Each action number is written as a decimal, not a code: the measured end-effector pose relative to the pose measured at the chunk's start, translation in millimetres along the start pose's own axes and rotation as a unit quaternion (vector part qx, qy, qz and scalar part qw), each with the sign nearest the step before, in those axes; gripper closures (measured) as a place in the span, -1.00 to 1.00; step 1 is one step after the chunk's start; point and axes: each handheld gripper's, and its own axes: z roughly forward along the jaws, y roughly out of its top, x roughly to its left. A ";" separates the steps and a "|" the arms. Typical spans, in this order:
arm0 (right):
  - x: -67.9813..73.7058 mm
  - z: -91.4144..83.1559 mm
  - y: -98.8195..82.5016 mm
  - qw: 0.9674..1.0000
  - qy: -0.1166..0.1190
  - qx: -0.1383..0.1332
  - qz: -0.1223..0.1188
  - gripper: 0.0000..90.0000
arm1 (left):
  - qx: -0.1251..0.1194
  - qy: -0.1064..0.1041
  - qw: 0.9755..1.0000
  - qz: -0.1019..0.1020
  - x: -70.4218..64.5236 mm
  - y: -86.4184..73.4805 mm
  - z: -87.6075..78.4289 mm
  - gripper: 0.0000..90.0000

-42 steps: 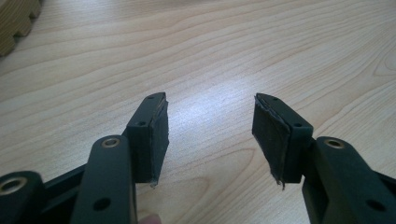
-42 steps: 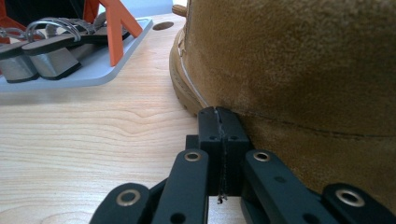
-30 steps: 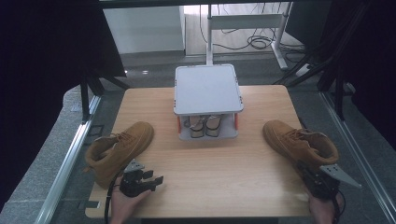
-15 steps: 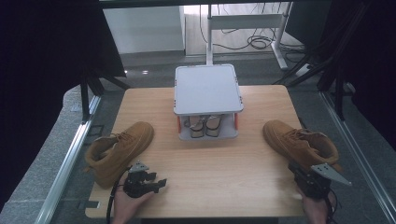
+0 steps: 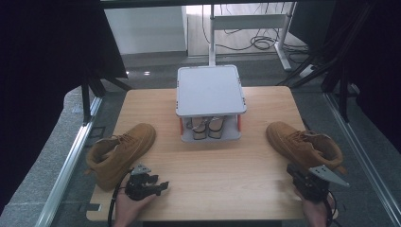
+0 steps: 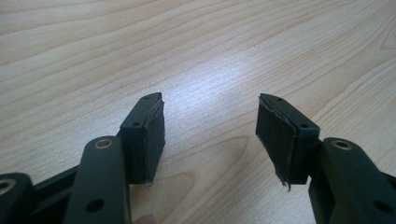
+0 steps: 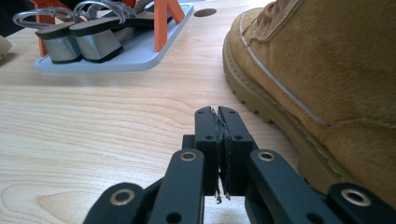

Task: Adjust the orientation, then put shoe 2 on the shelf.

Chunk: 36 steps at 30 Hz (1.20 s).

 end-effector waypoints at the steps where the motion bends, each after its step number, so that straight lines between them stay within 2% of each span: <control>1: 0.5 0.5 -0.2 1.000 0.000 0.001 0.001 0.93 | 0.000 0.000 1.000 0.000 0.0 0.0 -0.1 -0.07; 9: 4.1 3.2 -1.4 1.000 0.005 0.005 -0.003 0.93 | -0.007 0.002 1.000 0.000 0.5 0.7 -3.1 -0.07; 13: 4.9 3.9 -1.6 1.000 0.006 0.007 -0.003 0.93 | -0.019 0.004 1.000 0.003 -0.1 2.2 -6.9 -0.07; 20: 3.6 2.8 -1.0 1.000 0.004 0.004 -0.001 0.93 | -0.052 0.012 0.999 0.000 0.0 5.1 -21.0 -0.06; 29: 6.9 4.5 -1.4 1.000 0.008 0.005 -0.004 0.93 | -0.074 0.018 0.997 -0.003 4.8 10.0 -40.3 -0.05; 36: 8.0 3.6 -0.2 1.000 0.011 0.002 -0.003 0.90 | -0.091 0.017 0.996 0.003 10.2 18.2 -62.0 -0.03</control>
